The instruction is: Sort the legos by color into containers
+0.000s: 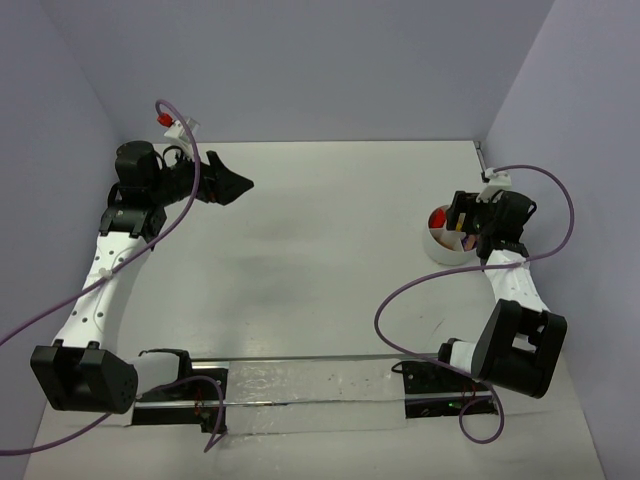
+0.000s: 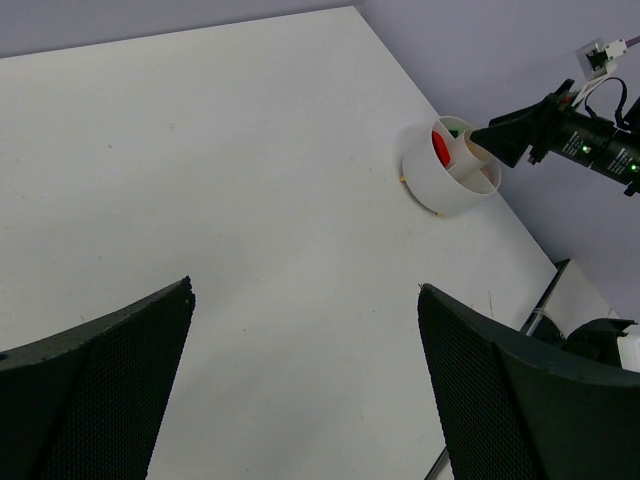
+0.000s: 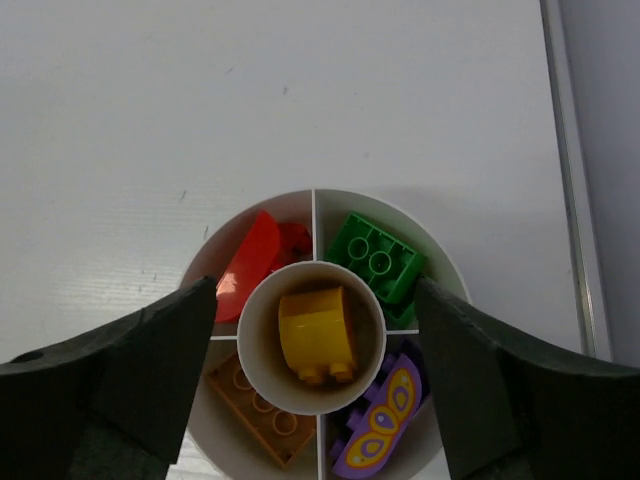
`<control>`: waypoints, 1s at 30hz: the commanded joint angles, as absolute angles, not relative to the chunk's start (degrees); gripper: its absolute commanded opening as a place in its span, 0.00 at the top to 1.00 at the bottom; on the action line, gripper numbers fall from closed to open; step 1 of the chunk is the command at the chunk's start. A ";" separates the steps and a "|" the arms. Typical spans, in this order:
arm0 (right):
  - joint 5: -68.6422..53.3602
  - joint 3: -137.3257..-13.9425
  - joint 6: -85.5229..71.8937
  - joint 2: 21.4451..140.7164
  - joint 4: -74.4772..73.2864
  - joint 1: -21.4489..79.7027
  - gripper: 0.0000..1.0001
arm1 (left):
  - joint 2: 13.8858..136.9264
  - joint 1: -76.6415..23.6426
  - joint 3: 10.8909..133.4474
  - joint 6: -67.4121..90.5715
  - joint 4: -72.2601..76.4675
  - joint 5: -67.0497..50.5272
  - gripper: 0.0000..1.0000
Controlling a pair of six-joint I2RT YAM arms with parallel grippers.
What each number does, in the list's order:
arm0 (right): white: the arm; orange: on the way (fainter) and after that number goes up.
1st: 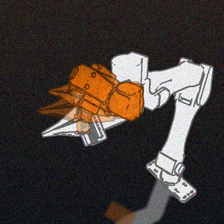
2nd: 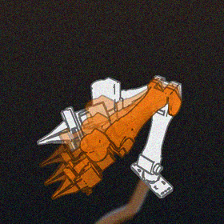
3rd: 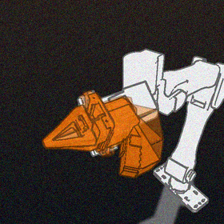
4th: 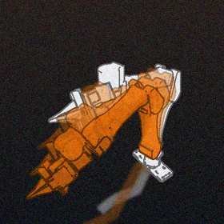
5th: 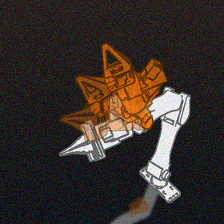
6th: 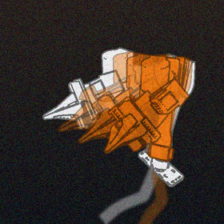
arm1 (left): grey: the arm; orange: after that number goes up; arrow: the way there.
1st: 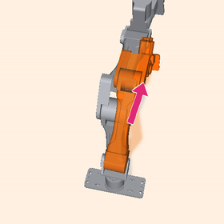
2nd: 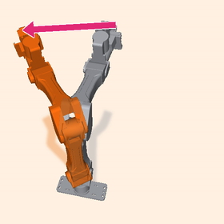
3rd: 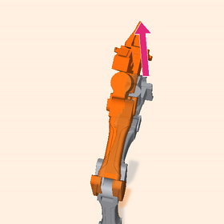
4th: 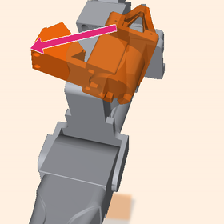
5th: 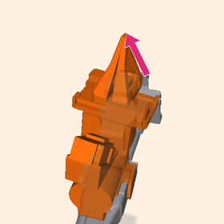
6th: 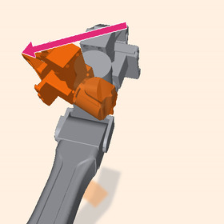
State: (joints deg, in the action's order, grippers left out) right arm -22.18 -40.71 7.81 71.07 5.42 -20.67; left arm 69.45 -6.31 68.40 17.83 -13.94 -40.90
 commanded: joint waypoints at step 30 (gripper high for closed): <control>-15.71 -64.64 -4.38 74.05 -16.36 22.50 0.00 | 69.68 -3.34 58.82 2.83 -22.61 -12.47 0.01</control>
State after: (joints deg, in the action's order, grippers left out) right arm -17.80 -66.00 -2.80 76.62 -20.06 21.50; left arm 72.02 -3.64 60.61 5.16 -25.24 -16.45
